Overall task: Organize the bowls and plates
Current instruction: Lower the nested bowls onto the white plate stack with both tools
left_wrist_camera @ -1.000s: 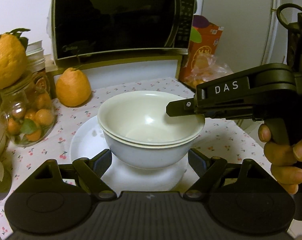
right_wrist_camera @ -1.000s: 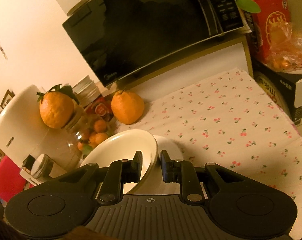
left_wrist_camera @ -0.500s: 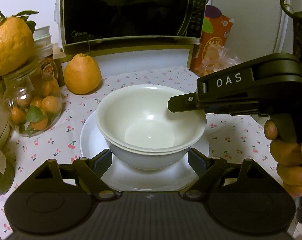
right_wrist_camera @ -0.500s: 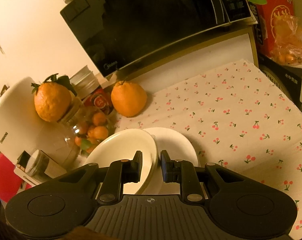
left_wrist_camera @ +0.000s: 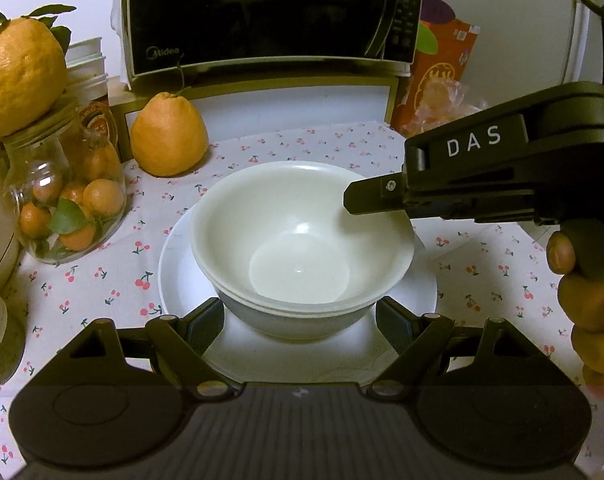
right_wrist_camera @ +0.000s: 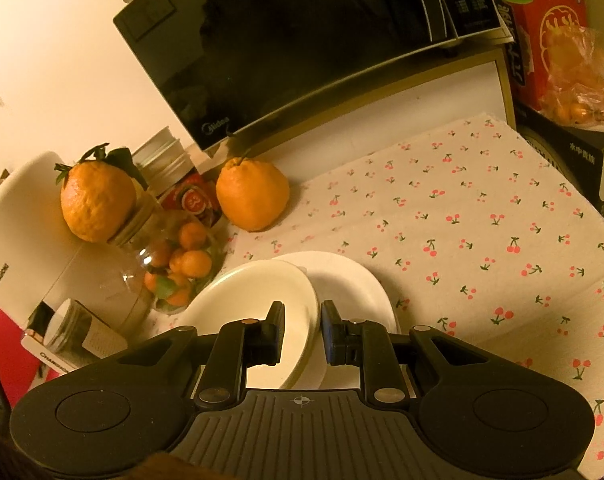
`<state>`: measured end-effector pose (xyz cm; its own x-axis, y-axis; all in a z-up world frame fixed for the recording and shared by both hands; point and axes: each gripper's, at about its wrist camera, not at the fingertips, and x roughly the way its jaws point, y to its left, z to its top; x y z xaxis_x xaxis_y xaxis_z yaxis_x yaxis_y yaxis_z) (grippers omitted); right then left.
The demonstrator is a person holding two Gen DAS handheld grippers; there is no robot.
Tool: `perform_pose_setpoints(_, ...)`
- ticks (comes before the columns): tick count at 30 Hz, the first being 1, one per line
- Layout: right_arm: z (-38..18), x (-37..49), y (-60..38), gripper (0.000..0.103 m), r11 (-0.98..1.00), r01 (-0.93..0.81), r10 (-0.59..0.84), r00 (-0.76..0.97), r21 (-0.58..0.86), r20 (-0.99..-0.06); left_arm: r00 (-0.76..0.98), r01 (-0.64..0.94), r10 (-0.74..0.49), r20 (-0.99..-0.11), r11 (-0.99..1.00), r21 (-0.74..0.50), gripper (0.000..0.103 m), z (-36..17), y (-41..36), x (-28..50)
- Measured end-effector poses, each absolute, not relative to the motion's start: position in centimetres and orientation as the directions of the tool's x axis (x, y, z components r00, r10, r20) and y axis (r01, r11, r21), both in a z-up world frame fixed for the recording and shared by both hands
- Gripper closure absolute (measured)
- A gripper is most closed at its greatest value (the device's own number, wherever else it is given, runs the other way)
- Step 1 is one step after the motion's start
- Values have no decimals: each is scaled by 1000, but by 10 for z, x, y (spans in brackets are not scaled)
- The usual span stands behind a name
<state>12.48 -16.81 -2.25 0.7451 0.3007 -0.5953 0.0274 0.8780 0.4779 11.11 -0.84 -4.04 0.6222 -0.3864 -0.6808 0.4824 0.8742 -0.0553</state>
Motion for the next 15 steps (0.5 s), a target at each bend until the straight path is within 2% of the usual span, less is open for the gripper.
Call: perform_pose_setpoints(15,-22,124,-171,81,880,43,285,748,472,-599,618,488,-386,-685,871,-50,23,-42,-14,112)
